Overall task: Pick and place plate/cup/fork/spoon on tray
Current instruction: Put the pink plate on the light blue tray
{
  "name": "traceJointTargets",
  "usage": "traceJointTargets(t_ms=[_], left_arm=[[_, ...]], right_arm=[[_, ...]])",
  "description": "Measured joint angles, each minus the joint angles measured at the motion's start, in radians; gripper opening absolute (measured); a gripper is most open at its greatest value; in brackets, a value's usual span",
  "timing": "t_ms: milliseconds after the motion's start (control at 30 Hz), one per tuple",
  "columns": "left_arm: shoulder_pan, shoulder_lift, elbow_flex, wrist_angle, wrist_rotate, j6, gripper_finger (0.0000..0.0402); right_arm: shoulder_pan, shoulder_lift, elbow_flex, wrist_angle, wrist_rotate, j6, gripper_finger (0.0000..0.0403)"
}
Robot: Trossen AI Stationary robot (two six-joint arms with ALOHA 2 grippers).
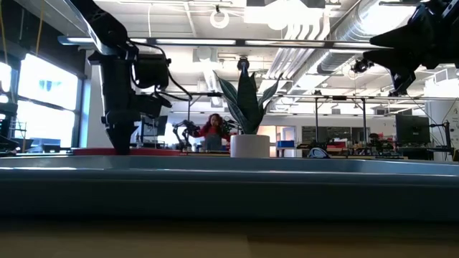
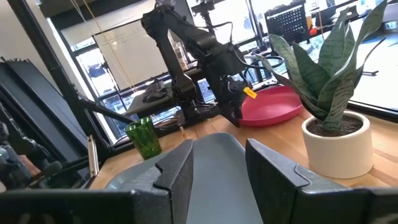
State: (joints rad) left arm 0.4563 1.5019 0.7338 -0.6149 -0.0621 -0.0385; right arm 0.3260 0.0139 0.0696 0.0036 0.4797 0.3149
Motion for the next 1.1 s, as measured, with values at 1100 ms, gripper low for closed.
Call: traceJointTargets(t_ms=[1100], left_arm=[[-0.184,-0.001,0.479,-0.433,-0.155,-0.016,0.0001]], right_arm=[[0.0,0.0,0.0,-0.001,0.03,-0.001,0.0138]])
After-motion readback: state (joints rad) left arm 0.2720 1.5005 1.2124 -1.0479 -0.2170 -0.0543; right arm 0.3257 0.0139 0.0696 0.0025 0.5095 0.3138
